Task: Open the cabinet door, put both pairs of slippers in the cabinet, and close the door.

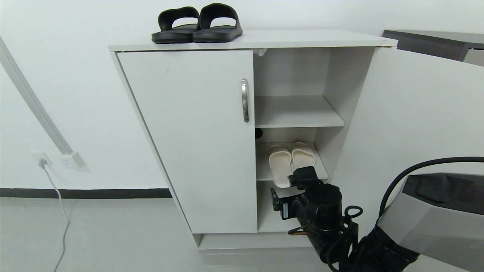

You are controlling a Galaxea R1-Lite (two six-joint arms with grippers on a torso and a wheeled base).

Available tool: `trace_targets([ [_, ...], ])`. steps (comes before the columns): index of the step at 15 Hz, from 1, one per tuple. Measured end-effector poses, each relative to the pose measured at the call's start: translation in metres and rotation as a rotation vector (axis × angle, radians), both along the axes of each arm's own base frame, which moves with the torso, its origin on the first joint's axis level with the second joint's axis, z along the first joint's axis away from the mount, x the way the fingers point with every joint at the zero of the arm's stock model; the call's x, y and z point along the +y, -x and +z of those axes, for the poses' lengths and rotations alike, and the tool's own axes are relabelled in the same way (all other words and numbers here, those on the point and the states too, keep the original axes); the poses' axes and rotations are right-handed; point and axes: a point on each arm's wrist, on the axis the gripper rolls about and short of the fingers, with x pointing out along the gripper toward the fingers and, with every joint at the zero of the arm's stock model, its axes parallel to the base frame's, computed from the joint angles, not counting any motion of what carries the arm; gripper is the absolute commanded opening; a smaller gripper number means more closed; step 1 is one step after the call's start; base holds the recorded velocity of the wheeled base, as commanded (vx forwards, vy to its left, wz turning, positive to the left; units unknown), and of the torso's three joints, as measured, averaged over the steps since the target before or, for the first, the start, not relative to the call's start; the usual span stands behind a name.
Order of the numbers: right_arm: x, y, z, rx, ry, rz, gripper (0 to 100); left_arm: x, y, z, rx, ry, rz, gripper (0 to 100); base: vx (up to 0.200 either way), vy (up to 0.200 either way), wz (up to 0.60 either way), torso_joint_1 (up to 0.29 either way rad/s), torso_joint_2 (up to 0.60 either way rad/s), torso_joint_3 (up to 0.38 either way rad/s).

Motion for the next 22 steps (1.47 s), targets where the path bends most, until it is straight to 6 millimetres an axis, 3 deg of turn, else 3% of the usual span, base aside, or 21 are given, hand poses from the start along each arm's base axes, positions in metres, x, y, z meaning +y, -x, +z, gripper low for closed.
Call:
trace_targets([
  [12, -0.0029, 0.0026, -0.0055, 0.005, 0.026, 0.005, 100, 0.0000, 0.0000, 0.0000, 0.000, 0.001, 0.001, 0, 0.000, 0.200, 0.00, 0.002, 0.00, 0.002],
  [22, -0.0032, 0.0032, -0.0068, 0.005, 0.028, 0.005, 100, 0.0005, 0.0000, 0.0001, 0.000, 0.014, 0.021, 0, 0.000, 0.000, 0.00, 0.000, 0.00, 0.000],
])
